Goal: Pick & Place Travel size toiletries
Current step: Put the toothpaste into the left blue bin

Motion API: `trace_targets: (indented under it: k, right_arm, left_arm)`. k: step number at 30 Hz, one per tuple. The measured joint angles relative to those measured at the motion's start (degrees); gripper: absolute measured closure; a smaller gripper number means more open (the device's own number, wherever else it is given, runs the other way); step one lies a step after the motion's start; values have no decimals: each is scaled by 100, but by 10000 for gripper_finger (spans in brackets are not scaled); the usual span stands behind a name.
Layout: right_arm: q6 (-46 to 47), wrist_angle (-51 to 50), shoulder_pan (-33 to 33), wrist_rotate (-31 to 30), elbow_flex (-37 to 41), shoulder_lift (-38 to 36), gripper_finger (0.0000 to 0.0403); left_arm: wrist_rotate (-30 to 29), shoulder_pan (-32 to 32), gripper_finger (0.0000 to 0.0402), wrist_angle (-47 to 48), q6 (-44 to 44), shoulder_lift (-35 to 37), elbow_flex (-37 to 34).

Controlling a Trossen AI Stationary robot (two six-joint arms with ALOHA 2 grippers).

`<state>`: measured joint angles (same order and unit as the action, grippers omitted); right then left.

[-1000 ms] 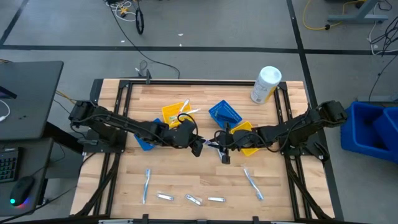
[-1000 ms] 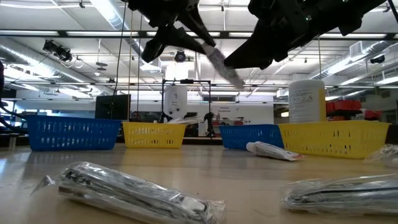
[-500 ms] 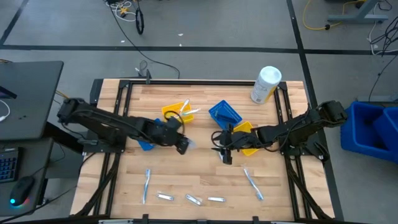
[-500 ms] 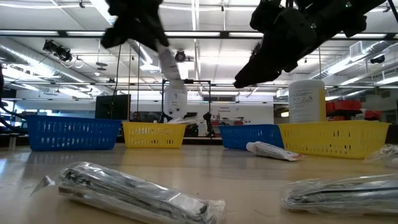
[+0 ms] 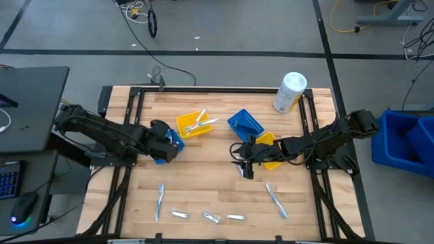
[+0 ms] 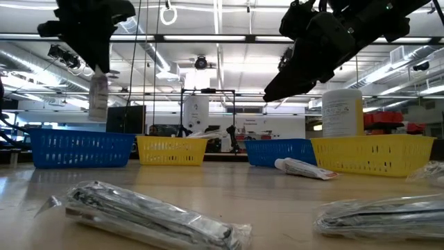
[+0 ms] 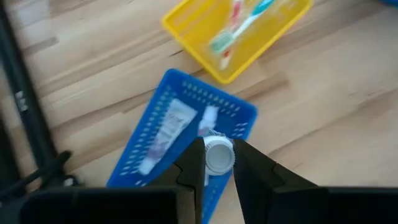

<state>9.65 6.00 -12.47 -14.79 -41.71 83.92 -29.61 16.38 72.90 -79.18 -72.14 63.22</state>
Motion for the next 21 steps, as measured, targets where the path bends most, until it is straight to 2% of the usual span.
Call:
trace_targets:
  k: [3,8,15,21]
  right_arm:
    - [60,7,-1,0,0,0,198]
    - [66,23,-2,0,0,0,198]
    - [66,66,-2,2,0,0,195]
    - [53,68,0,2,0,0,201]
  left_arm:
    - [85,-1,330,35,-138,0,-95]
    - [610,-20,332,105,-294,-7,-516]
    - [639,-47,326,34,-887,-7,-1167]
    - [700,-188,321,-237,-1016,-7,-1459]
